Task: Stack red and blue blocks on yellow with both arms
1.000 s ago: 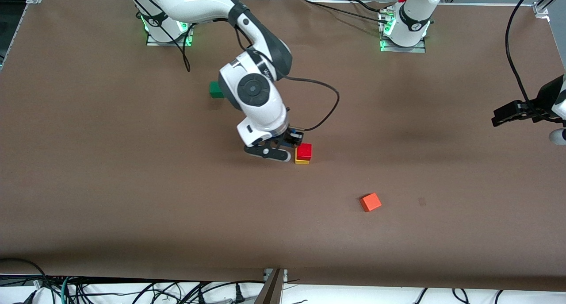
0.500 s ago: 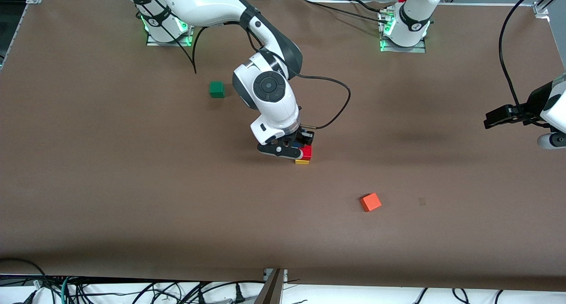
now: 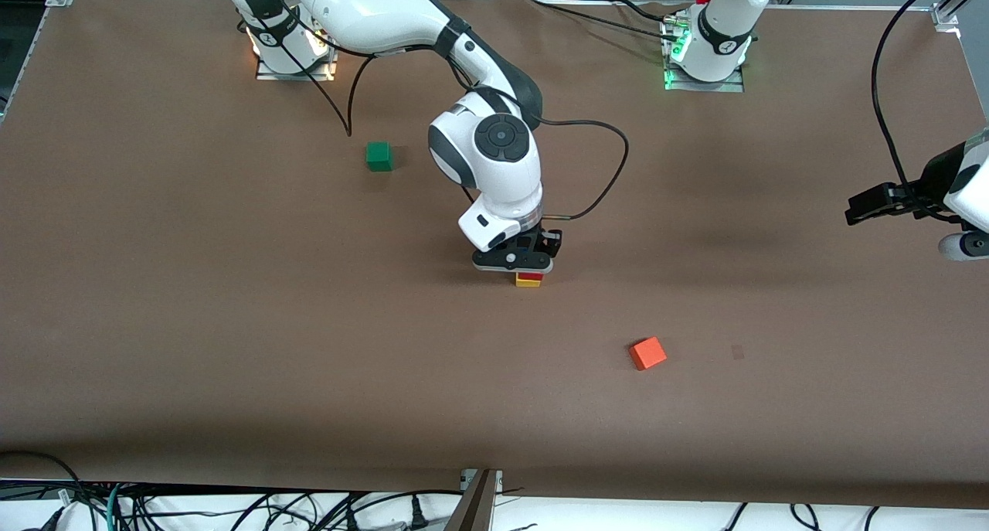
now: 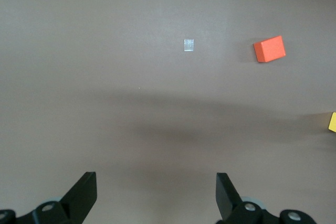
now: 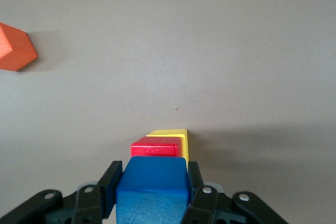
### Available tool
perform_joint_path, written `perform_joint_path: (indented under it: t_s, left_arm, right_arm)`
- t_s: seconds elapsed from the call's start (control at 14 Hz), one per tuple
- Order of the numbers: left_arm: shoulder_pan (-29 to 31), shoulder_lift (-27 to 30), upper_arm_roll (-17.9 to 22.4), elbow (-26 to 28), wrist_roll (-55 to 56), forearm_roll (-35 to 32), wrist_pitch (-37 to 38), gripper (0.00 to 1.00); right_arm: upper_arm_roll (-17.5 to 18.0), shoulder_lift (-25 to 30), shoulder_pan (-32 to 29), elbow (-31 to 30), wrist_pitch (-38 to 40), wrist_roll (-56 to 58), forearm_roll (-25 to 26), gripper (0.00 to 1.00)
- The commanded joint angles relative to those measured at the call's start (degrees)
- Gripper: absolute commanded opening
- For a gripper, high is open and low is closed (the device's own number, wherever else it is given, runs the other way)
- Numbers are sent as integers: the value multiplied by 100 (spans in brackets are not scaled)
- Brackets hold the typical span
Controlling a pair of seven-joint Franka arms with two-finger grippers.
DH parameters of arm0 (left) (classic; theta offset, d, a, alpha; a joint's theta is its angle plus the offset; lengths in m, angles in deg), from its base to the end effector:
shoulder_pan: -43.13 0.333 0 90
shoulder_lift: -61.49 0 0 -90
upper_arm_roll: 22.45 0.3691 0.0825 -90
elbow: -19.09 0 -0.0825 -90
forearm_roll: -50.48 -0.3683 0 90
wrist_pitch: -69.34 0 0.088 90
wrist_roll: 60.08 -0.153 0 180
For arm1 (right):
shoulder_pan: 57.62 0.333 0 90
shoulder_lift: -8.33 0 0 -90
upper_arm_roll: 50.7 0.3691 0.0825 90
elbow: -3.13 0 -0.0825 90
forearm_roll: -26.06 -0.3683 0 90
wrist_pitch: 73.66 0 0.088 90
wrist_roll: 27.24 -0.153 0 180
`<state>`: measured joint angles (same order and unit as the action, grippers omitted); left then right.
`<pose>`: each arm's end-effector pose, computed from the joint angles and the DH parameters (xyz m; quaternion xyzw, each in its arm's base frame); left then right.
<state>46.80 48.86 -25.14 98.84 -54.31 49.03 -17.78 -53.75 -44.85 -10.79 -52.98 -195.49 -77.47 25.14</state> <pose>0.6059 0.0176 0.5820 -0.9972 -0.0592 0.0454 0.0094 0.5928 0.5936 0.3147 -0.9928 0.0465 -0.0842 0.0716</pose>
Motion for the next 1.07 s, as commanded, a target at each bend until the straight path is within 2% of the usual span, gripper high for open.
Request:
perform_joint_path:
  t_s: [0.0, 0.57, 1.0]
  left_arm:
    - [19, 23, -4, 23, -94, 22, -51, 100]
    - [19, 23, 5, 23, -94, 22, -51, 100]
    - [28, 23, 5, 23, -102, 22, -51, 100]
  right_arm:
    - [-38, -122, 19, 259, -112, 101, 75, 45]
    - [-47, -272, 28, 250, -244, 101, 83, 49]
    - [-47, -272, 20, 250, -244, 93, 92, 63]
